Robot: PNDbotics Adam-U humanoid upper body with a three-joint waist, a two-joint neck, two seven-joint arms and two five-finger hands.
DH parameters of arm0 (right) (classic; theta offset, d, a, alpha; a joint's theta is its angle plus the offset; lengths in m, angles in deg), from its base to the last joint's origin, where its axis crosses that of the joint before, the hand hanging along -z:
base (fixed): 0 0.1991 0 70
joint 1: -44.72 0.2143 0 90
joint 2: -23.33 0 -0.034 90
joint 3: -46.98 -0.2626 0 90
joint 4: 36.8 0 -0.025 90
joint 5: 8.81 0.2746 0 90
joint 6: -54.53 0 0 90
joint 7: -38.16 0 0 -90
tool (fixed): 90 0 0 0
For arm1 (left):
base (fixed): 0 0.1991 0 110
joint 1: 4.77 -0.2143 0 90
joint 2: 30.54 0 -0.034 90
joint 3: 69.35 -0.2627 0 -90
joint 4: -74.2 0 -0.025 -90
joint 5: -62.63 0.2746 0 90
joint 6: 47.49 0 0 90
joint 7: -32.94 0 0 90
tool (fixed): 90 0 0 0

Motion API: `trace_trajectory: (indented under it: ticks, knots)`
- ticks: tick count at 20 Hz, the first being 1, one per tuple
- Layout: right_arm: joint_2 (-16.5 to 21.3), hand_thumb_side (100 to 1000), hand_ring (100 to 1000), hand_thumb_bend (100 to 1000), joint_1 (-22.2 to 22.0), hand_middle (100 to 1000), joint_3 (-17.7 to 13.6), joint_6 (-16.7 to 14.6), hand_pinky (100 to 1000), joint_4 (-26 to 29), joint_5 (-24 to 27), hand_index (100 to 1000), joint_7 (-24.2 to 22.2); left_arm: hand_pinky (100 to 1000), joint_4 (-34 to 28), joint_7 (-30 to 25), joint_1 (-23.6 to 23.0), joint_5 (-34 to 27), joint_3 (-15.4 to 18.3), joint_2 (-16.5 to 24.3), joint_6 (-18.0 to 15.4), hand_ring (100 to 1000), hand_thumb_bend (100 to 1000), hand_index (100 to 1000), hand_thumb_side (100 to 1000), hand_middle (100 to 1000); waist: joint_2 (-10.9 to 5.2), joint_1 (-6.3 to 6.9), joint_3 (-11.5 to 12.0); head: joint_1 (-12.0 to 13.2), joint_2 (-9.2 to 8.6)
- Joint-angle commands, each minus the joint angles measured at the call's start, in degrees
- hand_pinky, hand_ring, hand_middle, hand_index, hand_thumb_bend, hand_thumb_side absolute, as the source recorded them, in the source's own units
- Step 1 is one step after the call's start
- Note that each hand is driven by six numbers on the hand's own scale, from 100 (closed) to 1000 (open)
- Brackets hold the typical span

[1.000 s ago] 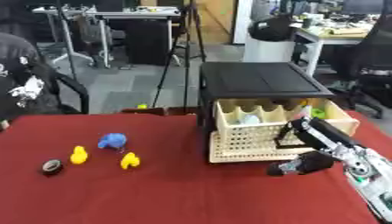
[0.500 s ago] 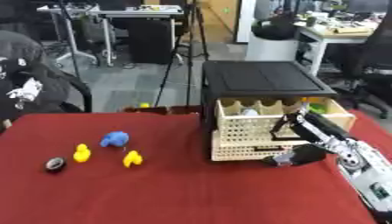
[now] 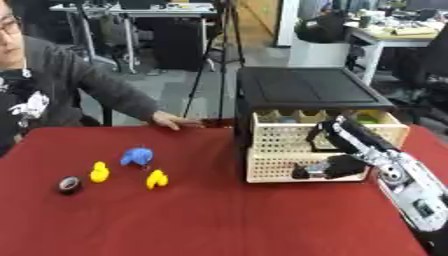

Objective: Pick up objects from table and place into drawer.

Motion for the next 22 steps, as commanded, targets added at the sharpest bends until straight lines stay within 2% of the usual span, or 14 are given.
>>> trace_trajectory:
  ticks: [1, 22]
  knots:
    - [0.5, 685, 100, 966, 1.9, 100, -1.1, 0.1, 100, -0.3, -0.7, 654, 1.0, 100, -0.5, -0.4, 1.3, 0.1, 0.3, 0.8, -0.1, 286, 100, 639, 506, 415, -0.33, 0.28, 0.4, -0.1, -0.76]
    - [3.1, 701, 100, 964, 4.4, 100, -3.6, 0.3, 100, -5.5, -3.7, 655, 4.6, 100, -1.0, -1.1, 1.7, -0.4, 0.4, 0.0, -0.9, 287, 100, 639, 501, 416, 1.05, 1.38, 3.5, 0.1, -2.65]
